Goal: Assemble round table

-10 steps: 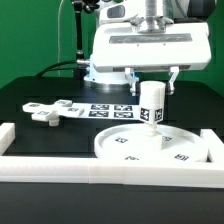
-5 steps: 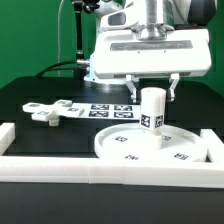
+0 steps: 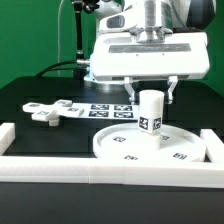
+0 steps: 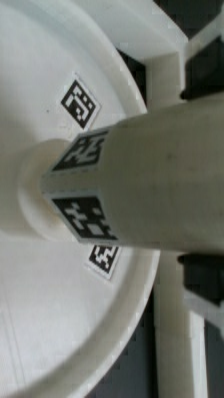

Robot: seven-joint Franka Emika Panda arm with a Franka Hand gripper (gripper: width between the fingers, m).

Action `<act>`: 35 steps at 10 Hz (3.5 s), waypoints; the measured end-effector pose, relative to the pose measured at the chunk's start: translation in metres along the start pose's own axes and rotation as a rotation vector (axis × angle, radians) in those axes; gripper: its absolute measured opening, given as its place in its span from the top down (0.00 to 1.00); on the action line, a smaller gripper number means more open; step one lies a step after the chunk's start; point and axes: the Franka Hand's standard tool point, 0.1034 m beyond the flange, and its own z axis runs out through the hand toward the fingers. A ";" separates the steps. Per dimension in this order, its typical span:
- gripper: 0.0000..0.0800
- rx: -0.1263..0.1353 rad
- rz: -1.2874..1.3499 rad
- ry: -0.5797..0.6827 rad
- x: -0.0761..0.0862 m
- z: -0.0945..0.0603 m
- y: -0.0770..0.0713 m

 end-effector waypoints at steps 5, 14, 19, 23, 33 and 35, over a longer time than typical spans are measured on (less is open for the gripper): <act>0.19 -0.001 0.009 -0.006 0.004 -0.004 0.006; 0.19 0.072 0.024 -0.191 0.013 -0.011 -0.003; 0.19 0.158 0.037 -0.486 0.013 -0.013 -0.006; 0.19 0.134 -0.072 -0.453 0.023 -0.008 0.000; 0.19 0.126 -0.171 -0.407 0.011 -0.003 0.011; 0.19 0.131 -0.193 -0.406 0.012 -0.002 0.004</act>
Offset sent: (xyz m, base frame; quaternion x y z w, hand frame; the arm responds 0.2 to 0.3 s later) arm -0.0006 -0.0066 0.0077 0.0145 -0.0243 -0.0115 0.9995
